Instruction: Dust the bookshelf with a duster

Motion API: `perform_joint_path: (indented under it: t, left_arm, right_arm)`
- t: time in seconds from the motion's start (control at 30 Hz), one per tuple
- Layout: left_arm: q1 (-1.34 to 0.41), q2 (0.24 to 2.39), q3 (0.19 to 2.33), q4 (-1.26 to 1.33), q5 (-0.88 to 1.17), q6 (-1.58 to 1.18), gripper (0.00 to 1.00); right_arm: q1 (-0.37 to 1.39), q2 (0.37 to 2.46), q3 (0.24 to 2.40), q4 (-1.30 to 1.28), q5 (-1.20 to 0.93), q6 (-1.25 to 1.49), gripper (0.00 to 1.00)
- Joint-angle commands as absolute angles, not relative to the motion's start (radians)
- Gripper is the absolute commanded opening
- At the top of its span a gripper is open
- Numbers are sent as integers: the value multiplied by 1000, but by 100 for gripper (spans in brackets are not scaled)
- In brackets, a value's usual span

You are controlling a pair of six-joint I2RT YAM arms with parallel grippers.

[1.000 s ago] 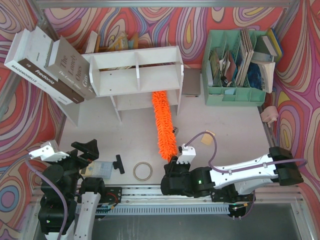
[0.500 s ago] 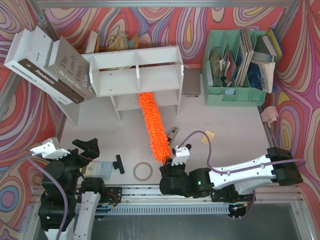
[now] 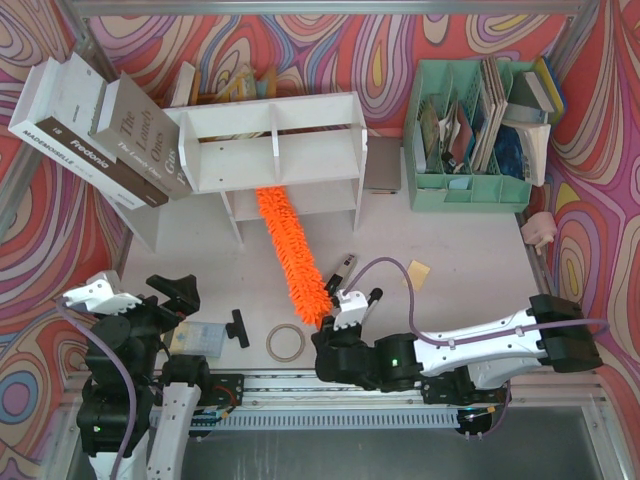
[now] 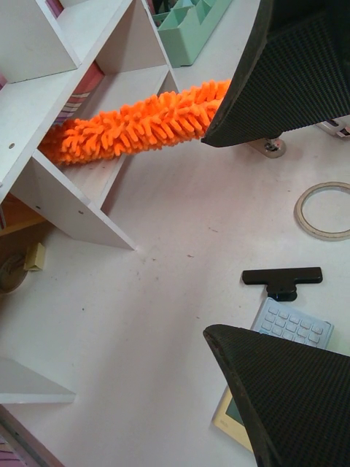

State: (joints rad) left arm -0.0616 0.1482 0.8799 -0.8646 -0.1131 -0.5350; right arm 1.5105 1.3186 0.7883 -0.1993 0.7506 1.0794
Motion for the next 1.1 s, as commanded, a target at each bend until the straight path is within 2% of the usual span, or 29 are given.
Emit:
perform_joint_path:
  t: [0.0, 0.33, 1.07]
  left_arm:
    - [-54, 156, 877, -850, -118, -535, 98]
    - [-54, 151, 877, -849, -118, -535, 98]
    - [-54, 149, 878, -852, -118, -537, 98]
  right_arm:
    - [1506, 1278, 811, -370, 878, 1240, 0]
    - [1505, 1241, 822, -585, 924, 1450, 0]
    - [1499, 1413, 887, -263, 701, 1179, 0]
